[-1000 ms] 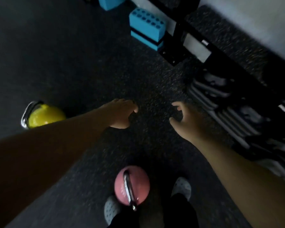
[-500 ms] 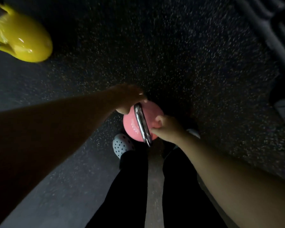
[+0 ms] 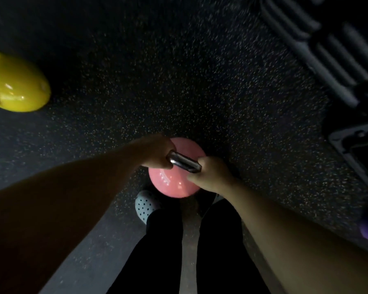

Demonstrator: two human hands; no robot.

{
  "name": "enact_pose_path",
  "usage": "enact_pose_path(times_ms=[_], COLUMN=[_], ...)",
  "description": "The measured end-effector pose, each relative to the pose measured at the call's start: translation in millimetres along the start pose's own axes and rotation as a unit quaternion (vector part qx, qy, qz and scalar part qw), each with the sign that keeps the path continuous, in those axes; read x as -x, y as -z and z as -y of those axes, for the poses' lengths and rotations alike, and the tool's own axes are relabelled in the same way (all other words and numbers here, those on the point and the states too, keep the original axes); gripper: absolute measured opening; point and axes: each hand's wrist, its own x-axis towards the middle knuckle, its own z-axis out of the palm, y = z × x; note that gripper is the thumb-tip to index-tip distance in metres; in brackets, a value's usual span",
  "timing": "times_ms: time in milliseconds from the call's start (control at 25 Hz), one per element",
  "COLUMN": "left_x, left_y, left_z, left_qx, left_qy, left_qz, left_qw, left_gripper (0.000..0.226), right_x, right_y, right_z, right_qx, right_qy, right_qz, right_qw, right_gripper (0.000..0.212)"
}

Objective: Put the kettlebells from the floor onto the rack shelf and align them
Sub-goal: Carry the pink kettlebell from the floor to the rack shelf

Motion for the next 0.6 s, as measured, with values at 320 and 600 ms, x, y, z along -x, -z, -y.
enact_pose_path(times_ms=[320, 600], left_x=[28, 8], left_y=[188, 405], left_z=[-98, -193], left_qx=[-0.033, -0.114], left_qy=[-0.128, -0.246], left_qz=[-0.145, -0.223], left_qw=[0.981, 0.936], left_gripper=[0.012, 0.024], right_x=[46, 23], right_y=[211, 395], right_z=[66, 105], right_qx=[0.087, 0.115], right_qy=[0.083, 0.147], right_qz=[-0.158, -0.417], right_qw=[0.980, 0.889], right_gripper=[0.016, 0.022])
